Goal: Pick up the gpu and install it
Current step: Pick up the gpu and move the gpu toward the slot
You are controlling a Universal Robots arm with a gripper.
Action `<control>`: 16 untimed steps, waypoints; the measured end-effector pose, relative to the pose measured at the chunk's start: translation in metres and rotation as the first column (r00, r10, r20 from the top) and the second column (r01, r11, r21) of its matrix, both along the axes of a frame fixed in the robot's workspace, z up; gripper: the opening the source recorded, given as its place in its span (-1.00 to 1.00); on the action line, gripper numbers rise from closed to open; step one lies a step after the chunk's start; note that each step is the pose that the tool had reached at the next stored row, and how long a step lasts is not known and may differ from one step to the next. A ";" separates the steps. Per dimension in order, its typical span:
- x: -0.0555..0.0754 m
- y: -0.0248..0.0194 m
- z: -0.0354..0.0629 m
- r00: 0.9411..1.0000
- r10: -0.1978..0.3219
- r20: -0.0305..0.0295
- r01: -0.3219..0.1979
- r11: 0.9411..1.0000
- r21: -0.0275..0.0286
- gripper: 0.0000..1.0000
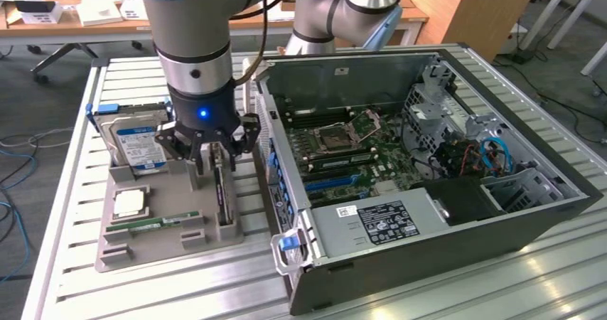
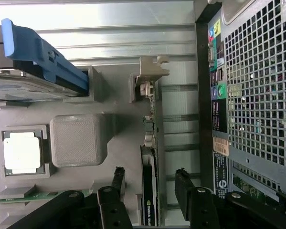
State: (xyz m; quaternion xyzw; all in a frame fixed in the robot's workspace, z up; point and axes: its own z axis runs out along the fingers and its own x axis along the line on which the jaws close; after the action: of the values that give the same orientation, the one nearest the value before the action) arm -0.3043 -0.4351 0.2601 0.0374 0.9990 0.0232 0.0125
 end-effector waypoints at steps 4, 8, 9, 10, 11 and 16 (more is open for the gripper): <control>0.000 0.0000 -0.0037 1.000 0.000 0.000 0.000 1.000 0.000 0.09; 0.000 0.0000 -0.0073 1.000 0.000 0.000 0.000 1.000 0.000 0.09; 0.000 0.0000 -0.0081 1.000 0.000 0.000 0.000 1.000 0.000 0.09; 0.000 0.0000 -0.0088 1.000 0.000 0.000 0.000 1.000 0.000 0.09; 0.000 0.0000 -0.0092 1.000 0.000 0.000 0.000 1.000 0.000 0.09; 0.000 -0.0009 -0.0097 1.000 0.004 0.000 -0.004 1.000 0.000 0.09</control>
State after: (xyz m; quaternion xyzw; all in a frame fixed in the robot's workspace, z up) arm -0.3043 -0.4360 0.2504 0.0356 0.9990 0.0232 0.0125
